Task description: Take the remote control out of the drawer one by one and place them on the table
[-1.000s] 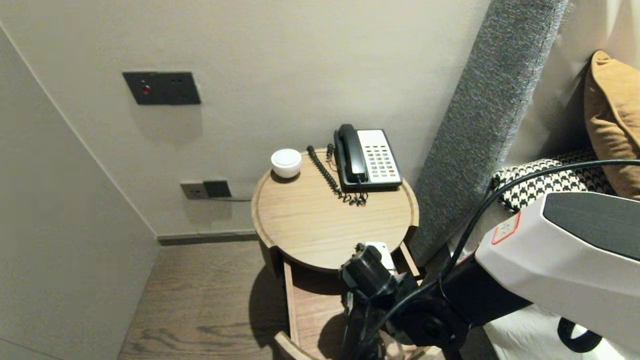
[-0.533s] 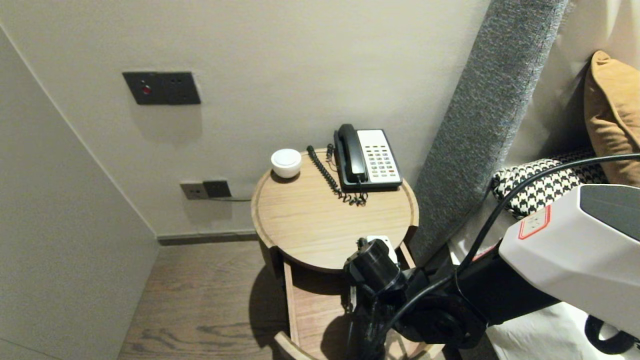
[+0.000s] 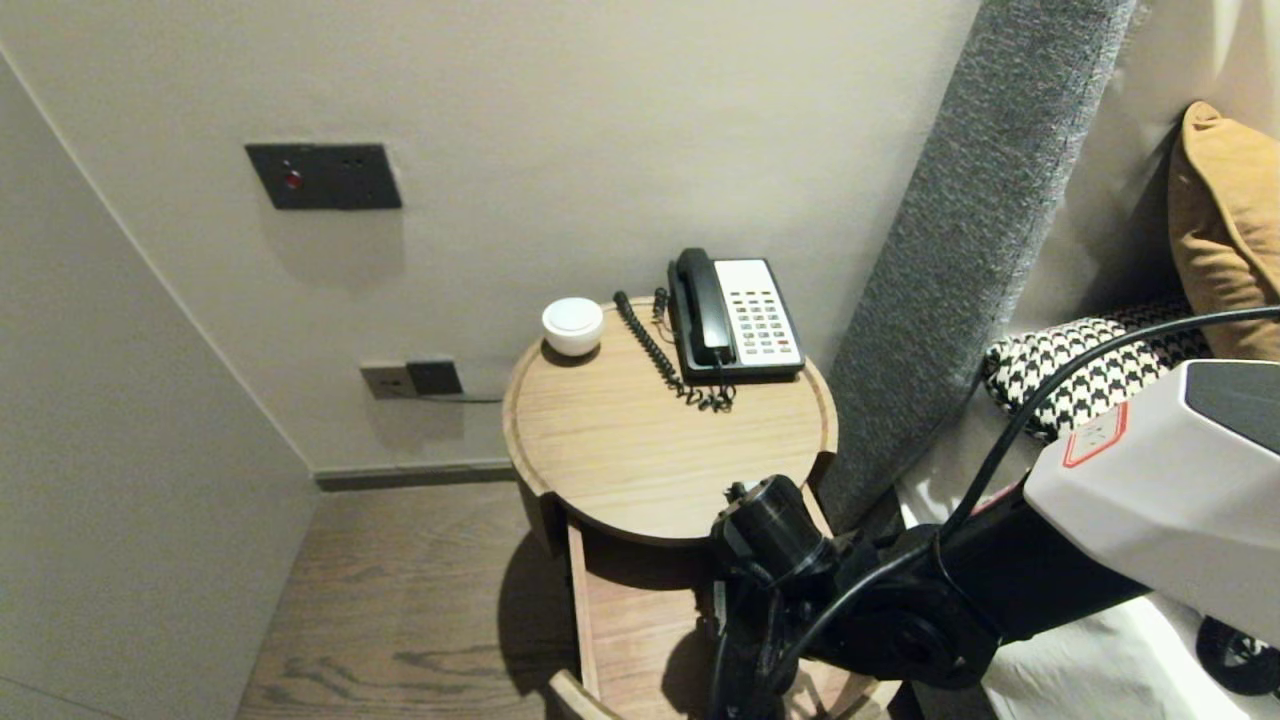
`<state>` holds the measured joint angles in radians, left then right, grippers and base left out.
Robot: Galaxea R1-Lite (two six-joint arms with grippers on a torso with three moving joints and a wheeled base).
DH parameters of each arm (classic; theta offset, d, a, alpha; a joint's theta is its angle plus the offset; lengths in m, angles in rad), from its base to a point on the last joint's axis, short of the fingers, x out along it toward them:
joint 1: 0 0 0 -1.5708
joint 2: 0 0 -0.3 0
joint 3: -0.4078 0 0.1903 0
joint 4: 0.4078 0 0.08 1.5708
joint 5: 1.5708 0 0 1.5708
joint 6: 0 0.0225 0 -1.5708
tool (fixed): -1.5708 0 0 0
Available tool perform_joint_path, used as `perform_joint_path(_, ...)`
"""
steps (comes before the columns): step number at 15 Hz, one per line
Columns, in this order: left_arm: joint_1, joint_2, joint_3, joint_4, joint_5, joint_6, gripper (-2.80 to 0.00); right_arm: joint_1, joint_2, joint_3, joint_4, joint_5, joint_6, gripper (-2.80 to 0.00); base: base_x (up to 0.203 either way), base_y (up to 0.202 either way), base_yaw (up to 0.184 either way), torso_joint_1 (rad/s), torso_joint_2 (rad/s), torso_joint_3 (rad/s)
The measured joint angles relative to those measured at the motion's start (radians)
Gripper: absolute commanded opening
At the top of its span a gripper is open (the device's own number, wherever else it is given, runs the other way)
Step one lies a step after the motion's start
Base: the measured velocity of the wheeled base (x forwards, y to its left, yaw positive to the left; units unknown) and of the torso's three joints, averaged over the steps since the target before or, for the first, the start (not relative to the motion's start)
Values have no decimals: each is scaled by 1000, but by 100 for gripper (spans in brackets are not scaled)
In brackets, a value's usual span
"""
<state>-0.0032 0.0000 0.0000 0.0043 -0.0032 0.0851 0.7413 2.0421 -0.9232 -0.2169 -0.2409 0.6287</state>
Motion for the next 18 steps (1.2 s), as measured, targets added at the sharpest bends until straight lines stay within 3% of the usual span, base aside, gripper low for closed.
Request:
perform_joint_path(6,0,0,0,0,0,0,-280,-94,-16,-28,35,72,19,-280,0,0,0,0,0,0)
perform_joint_path(9,0,0,0,0,0,0,-280,-114,-13,-39,38,114,38,-280,0,0,0,0,0,0)
perform_joint_path(14,0,0,0,0,0,0,-280,-153,-12,-81,118,257,97,-280,0,0,0,0,0,0)
perform_joint_path(18,0,0,0,0,0,0,-280,-161,-6,-86,121,293,119,-280,0,0,0,0,0,0)
